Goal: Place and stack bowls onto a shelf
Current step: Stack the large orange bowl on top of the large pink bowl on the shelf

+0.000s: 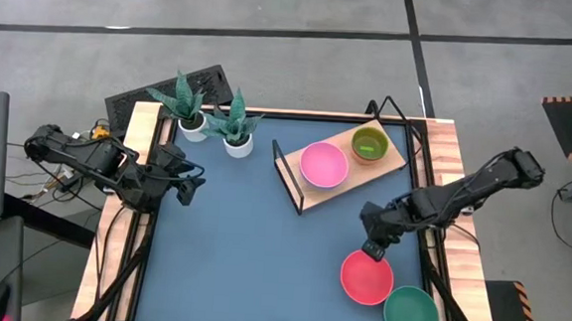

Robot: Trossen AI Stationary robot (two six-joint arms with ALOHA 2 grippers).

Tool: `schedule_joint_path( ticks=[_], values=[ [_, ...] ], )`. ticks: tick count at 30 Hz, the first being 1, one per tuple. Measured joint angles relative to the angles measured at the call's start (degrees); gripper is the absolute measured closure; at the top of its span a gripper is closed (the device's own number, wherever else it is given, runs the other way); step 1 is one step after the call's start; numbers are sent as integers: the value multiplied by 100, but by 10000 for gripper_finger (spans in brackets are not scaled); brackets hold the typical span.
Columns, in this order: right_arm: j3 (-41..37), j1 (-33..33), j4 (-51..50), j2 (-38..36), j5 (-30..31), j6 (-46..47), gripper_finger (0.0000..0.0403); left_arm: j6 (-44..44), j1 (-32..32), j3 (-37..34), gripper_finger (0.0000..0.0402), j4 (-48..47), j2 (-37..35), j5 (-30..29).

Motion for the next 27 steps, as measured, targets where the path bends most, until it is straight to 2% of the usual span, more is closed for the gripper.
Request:
schedule_joint_path(
  ticks=[8,10,15,21,24,27],
  values=[
    [701,-228,132,2,-112,-92,328,1,-1,0,132,-2,0,-2],
    [812,-252,166,31,-293,-212,328,0,0,0,132,-2,-1,-4],
    [862,-271,214,44,-881,-977,329,2,-1,0,132,-6,0,-30],
    [862,-271,70,44,-828,-1346,328,4,-1,0,132,-13,0,-191],
    [862,-273,-44,44,-803,-1575,315,4,1,0,132,-13,0,-284],
    [862,-273,-140,72,-676,-1708,281,4,1,0,132,-13,0,-302]
  ],
)
